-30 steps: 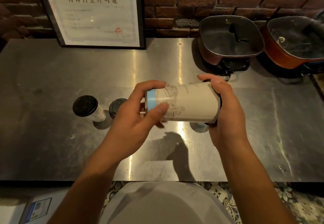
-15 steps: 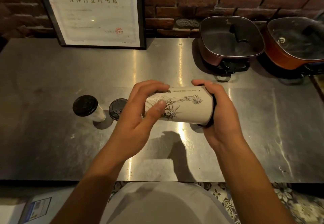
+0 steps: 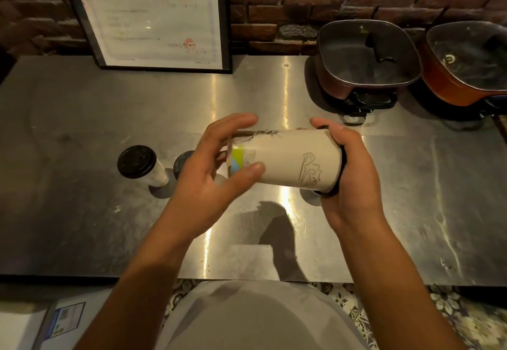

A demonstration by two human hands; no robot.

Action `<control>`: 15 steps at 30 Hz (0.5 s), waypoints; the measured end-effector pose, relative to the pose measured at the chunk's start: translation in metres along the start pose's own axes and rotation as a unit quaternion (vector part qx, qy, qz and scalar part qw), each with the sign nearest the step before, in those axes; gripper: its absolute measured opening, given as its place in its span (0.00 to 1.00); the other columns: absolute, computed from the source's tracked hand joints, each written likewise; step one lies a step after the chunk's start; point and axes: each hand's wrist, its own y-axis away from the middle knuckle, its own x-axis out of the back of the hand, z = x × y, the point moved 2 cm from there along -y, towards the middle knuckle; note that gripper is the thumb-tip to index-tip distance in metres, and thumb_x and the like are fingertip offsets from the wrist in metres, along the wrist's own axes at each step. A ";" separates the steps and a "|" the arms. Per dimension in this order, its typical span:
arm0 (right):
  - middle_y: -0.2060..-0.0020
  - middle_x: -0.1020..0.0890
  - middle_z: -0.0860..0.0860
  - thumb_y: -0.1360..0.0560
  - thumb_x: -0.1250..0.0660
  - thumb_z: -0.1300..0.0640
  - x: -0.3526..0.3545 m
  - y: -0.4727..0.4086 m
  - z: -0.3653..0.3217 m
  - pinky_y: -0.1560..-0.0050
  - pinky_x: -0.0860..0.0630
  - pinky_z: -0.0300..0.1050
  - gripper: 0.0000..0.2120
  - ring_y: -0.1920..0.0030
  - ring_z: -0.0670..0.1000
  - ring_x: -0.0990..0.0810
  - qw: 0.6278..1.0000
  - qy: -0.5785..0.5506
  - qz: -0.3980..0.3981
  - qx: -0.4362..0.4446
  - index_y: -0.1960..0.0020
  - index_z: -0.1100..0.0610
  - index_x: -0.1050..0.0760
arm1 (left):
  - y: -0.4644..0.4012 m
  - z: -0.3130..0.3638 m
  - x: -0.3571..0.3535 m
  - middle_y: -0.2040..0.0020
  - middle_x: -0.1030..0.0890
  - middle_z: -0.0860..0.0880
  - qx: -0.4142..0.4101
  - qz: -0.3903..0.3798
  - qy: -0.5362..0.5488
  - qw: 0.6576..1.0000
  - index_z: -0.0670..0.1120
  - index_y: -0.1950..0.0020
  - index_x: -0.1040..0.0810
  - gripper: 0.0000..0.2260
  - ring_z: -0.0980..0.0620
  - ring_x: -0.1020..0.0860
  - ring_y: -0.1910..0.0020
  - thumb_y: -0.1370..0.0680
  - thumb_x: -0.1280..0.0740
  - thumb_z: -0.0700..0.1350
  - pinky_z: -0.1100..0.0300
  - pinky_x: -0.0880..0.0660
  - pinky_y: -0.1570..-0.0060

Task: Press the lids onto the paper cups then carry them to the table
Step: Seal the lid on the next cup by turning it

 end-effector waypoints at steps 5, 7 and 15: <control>0.52 0.16 0.49 0.23 0.35 0.48 -0.003 0.001 0.003 0.65 0.24 0.45 0.11 0.52 0.53 0.17 0.999 0.045 -0.004 0.014 0.46 0.49 0.17 | 0.003 -0.001 -0.008 0.41 0.21 0.58 0.028 0.063 -0.036 0.997 0.58 0.33 0.28 0.14 0.49 0.17 0.47 0.18 0.37 0.57 0.56 0.17 0.56; 0.44 0.17 0.50 0.23 0.36 0.49 -0.004 0.008 -0.004 0.54 0.20 0.47 0.13 0.43 0.52 0.17 0.964 0.154 -0.035 0.213 0.40 0.49 0.21 | 0.003 -0.004 -0.012 0.54 0.18 0.50 0.135 0.073 0.007 0.988 0.51 0.37 0.27 0.18 0.46 0.16 0.65 0.18 0.44 0.61 0.55 0.20 0.71; 0.42 0.15 0.48 0.23 0.35 0.48 -0.002 0.007 0.000 0.54 0.23 0.50 0.13 0.40 0.56 0.17 0.982 0.116 -0.036 0.145 0.41 0.48 0.19 | 0.001 -0.001 -0.001 0.40 0.20 0.50 0.129 0.018 0.034 0.991 0.55 0.32 0.27 0.16 0.58 0.16 0.49 0.19 0.36 0.57 0.66 0.20 0.60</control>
